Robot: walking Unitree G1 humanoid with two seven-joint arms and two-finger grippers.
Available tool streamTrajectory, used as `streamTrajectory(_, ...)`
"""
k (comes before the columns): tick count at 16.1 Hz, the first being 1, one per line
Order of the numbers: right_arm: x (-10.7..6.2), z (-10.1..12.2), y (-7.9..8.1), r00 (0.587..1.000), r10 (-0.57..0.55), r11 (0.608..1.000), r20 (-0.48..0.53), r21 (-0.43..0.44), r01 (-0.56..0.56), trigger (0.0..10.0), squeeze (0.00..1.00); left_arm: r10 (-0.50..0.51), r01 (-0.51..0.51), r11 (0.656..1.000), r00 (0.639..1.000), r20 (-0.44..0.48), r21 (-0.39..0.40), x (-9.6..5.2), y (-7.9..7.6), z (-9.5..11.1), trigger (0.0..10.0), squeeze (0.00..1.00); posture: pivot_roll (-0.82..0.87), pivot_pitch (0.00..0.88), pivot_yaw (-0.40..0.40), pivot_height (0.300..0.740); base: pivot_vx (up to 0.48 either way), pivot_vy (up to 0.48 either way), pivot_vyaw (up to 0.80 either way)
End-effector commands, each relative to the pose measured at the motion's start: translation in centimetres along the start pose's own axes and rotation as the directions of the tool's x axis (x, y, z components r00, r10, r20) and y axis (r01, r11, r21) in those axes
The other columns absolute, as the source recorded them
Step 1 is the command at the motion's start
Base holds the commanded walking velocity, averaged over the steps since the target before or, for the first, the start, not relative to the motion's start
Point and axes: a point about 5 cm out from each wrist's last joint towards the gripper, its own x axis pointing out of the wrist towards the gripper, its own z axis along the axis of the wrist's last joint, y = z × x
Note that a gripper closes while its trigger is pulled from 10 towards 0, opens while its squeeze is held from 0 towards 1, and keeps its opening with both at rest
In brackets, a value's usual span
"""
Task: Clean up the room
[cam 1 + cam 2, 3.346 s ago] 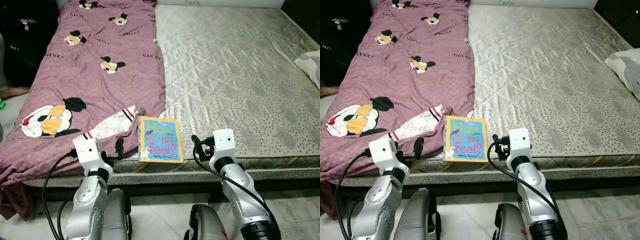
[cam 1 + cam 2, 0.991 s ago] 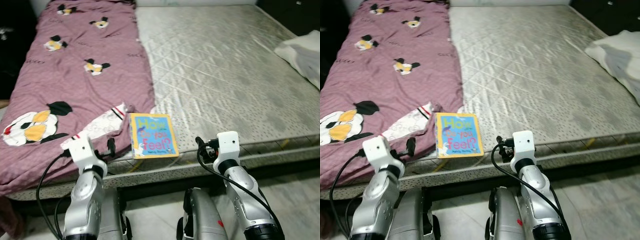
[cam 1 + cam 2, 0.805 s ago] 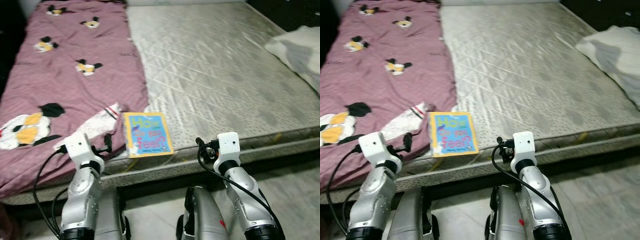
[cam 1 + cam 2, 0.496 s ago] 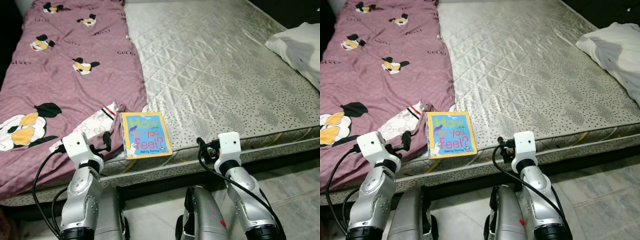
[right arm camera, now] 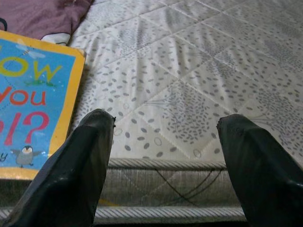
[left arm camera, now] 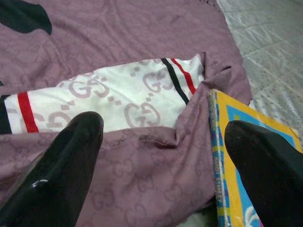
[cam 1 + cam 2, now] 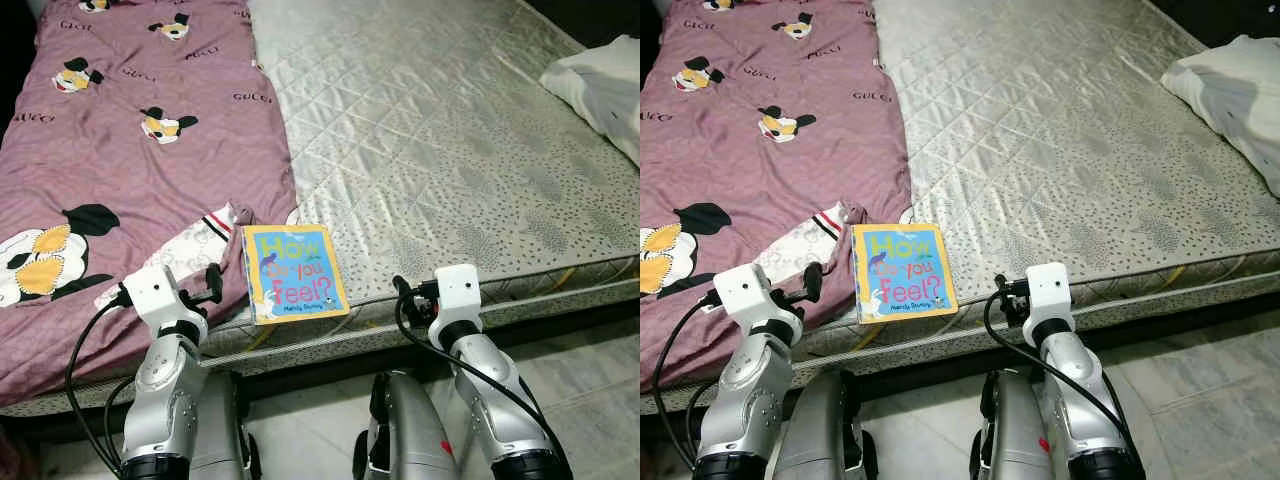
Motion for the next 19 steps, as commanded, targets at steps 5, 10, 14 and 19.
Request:
streamTrajectory(5, -0.4, -0.3, -0.3, 1.000, -0.012, 1.000, -0.010, -0.018, 0.012, 10.0, 0.00, -0.002, -0.001, 0.999, 0.998, -0.062, -0.043, 0.7, -0.1, -1.1, 10.0, 0.00, -0.04, 0.201, -0.031, 0.575, 0.000, 0.000, 0.00)
streamTrajectory(10, -1.8, 0.0, -1.9, 1.000, -0.029, 0.999, -0.007, -0.044, 0.029, 10.0, 0.00, -0.035, 0.027, 0.997, 0.992, -0.121, -0.070, 2.7, -0.5, -1.5, 10.0, 0.00, -0.10, 0.223, -0.036, 0.575, 0.000, 0.000, 0.00)
streamTrajectory(14, -3.1, -0.1, -2.4, 0.999, -0.041, 0.997, -0.015, -0.061, 0.040, 10.0, 0.00, -0.088, 0.073, 0.993, 0.981, -0.175, -0.091, 3.3, -1.8, -2.4, 10.0, 0.00, -0.13, 0.257, -0.028, 0.575, 0.000, 0.000, 0.00)
streamTrajectory(19, -3.4, 0.6, -2.2, 1.000, -0.015, 0.997, 0.000, -0.080, 0.015, 10.0, 0.00, -0.180, 0.160, 0.980, 0.967, -0.181, -0.117, 3.3, -4.5, -2.7, 10.0, 0.00, -0.15, 0.260, -0.022, 0.575, 0.000, 0.000, 0.00)
